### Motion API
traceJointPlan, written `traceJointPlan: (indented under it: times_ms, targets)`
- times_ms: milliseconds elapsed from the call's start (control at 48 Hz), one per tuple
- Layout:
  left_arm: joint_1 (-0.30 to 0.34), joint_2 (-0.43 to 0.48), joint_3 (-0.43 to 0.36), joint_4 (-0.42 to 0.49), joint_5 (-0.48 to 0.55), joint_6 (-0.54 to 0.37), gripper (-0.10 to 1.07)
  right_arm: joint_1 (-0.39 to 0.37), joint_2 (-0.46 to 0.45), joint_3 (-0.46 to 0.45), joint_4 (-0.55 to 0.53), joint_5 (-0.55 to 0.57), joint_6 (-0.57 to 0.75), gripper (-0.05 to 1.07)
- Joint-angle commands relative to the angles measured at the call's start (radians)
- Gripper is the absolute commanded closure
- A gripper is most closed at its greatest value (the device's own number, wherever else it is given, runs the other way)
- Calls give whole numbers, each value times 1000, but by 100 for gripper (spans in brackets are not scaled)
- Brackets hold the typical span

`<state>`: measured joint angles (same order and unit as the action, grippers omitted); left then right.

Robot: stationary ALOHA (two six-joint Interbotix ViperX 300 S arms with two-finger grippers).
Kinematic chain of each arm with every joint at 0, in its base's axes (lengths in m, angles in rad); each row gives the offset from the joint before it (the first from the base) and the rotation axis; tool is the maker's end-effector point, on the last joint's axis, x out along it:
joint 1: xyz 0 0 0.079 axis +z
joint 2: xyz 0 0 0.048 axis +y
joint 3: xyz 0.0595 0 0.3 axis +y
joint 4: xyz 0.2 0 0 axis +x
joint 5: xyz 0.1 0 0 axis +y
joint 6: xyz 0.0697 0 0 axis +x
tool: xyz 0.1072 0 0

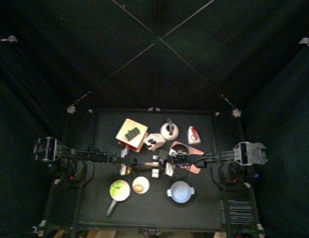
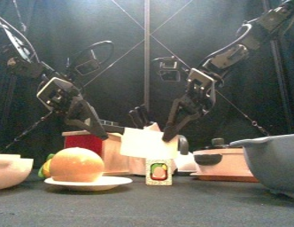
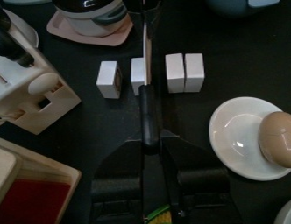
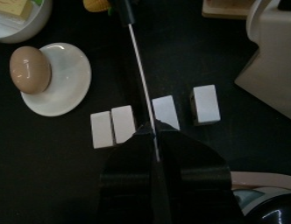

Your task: Cut sushi roll

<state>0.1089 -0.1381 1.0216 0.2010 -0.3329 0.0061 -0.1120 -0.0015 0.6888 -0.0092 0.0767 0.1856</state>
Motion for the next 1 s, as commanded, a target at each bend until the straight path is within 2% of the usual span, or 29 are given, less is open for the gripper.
traceJointPlan:
  times_ms: [0, 438, 979]
  targets:
    - [-20, -14, -11, 5, -12, 2, 57, 9, -46, -12, 0, -5, 3, 60]
    - [-109, -9, 5, 46, -9, 2, 57, 92, -63, 8, 9, -5, 5, 60]
    - [-112, 12, 0, 46, -8, 0, 57, 95, -25, 9, 25, -6, 5, 60]
